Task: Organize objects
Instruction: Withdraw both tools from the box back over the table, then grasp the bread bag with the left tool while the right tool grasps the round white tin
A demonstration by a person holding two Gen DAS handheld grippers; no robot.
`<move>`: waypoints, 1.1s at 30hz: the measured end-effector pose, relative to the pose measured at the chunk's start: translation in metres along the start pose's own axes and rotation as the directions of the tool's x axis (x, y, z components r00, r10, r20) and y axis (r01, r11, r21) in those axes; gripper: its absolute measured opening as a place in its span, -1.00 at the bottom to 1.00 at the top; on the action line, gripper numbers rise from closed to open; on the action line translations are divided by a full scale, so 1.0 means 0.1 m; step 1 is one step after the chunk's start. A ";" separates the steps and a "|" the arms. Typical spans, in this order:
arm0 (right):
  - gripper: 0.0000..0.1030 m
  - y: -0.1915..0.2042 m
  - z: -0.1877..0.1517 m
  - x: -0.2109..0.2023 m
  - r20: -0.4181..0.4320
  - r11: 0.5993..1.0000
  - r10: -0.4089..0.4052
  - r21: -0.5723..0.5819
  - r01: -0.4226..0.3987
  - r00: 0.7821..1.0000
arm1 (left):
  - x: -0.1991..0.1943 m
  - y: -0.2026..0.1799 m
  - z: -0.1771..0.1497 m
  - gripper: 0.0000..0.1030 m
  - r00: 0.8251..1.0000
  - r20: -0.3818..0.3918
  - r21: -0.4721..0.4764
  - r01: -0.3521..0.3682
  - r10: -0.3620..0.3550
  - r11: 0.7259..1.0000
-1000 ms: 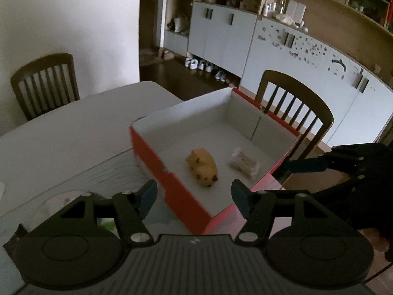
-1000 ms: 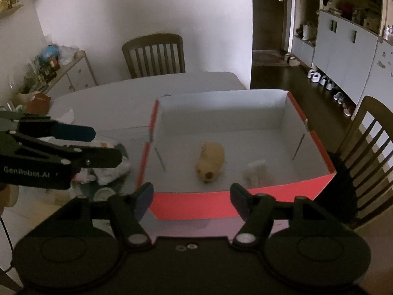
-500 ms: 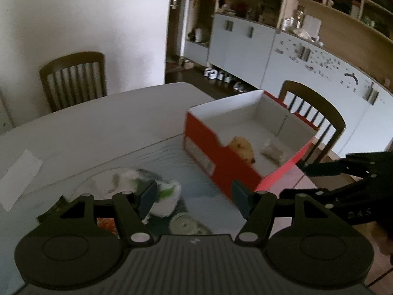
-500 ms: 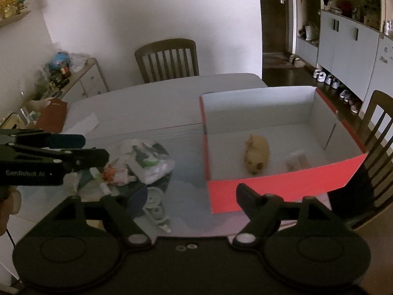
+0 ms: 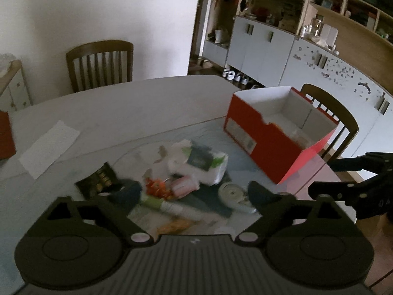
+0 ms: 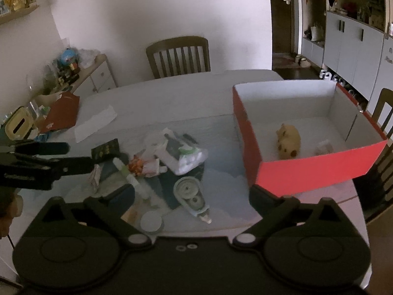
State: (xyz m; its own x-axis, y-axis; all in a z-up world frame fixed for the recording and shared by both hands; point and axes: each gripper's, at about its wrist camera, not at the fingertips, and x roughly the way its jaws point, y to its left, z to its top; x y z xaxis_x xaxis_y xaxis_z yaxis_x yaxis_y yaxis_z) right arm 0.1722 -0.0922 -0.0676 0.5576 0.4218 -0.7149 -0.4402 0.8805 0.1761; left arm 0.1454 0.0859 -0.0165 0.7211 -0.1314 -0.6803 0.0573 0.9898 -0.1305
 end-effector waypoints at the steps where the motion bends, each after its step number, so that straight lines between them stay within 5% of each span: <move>1: 0.94 0.03 -0.02 0.02 -0.006 1.000 -0.001 -0.001 0.001 1.000 | -0.02 0.05 -0.05 0.99 1.000 0.005 -0.006 0.002 -0.002 1.000; 11: 0.94 0.29 -0.23 0.30 -0.077 0.999 -0.026 -0.030 0.024 0.997 | -0.05 0.31 -0.51 0.99 1.000 0.006 0.048 0.023 -0.023 0.999; 16: 0.94 0.36 -0.32 0.40 -0.103 0.998 -0.037 -0.057 0.032 0.994 | 0.03 0.32 -0.75 0.99 1.000 -0.010 0.149 0.029 -0.027 0.988; 28: 0.94 0.41 -0.52 0.73 -0.188 0.990 -0.078 -0.130 0.054 0.979 | 0.32 0.19 -1.04 0.99 0.986 -0.086 0.392 0.163 -0.141 0.905; 33: 0.90 0.44 -0.55 0.85 -0.203 0.982 -0.094 -0.177 0.058 0.975 | 0.52 0.18 -1.06 0.99 0.983 -0.130 0.460 0.176 -0.131 0.870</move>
State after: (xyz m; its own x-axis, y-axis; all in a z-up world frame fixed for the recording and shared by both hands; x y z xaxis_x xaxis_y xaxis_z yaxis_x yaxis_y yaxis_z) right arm 0.1621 -0.0297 -0.1580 0.4421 0.2839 -0.8509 -0.5246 0.8513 0.0114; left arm 0.1109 0.0907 -0.1307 0.6119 -0.2657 -0.7450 0.4945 0.8636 0.0981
